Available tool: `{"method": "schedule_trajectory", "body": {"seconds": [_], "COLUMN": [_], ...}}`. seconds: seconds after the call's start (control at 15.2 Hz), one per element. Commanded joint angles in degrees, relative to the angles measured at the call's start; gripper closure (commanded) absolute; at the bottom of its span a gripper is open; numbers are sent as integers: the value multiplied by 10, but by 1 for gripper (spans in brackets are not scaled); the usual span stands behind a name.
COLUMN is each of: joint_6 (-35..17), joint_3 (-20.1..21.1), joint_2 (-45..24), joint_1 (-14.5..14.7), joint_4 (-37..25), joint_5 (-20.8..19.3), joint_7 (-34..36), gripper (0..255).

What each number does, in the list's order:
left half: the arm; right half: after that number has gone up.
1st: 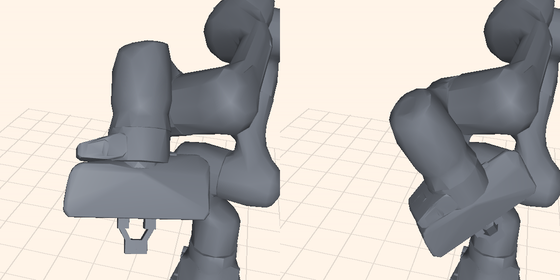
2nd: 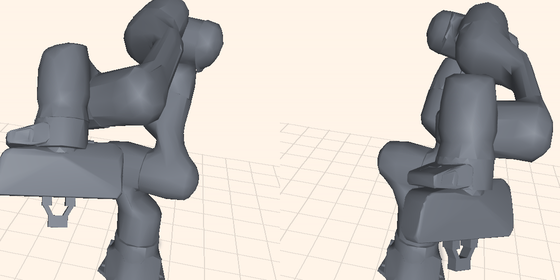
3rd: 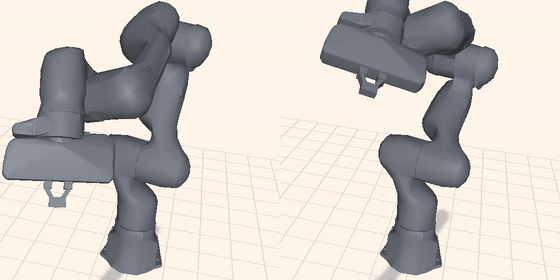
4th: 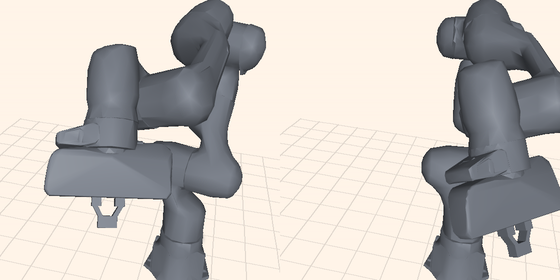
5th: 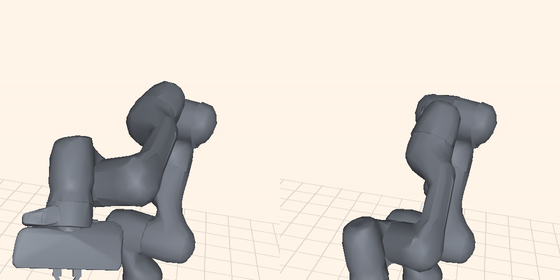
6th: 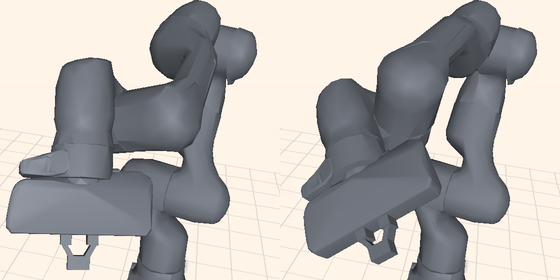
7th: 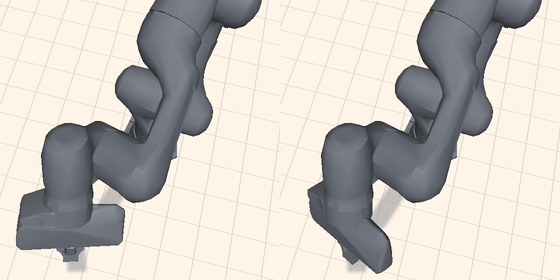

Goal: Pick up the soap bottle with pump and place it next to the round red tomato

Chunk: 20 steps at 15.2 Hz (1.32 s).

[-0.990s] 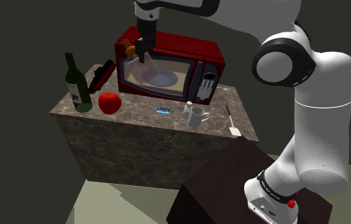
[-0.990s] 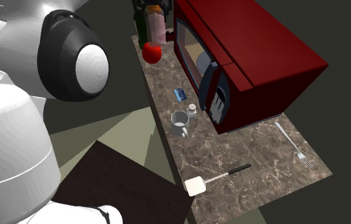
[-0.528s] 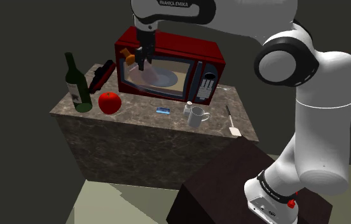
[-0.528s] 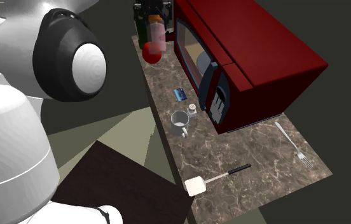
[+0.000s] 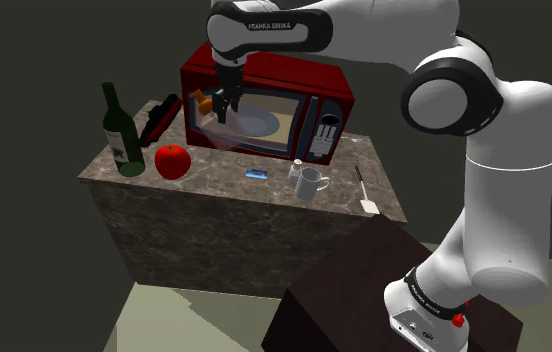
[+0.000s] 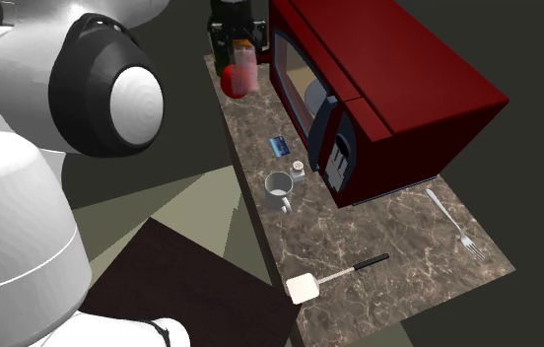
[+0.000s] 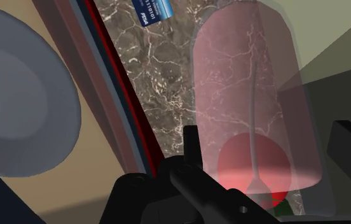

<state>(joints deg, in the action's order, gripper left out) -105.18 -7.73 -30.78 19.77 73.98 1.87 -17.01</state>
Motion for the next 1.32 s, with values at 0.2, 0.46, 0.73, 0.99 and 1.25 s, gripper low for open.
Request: {"method": "schedule_trajectory", "body": {"seconds": [0.2, 0.46, 0.73, 0.99, 1.25], "joint_6": [-37, -64, -90, -115, -140], "joint_3": [1, 1, 2, 3, 4], "joint_2": [-5, -11, -20, -30, -41], "joint_1": [1, 1, 1, 1, 1], "joint_4": [31, 52, 70, 85, 98], "joint_5": [1, 1, 2, 4, 5], "joint_7": [1, 1, 1, 1, 1], "gripper": [255, 255, 255, 255, 255]}}
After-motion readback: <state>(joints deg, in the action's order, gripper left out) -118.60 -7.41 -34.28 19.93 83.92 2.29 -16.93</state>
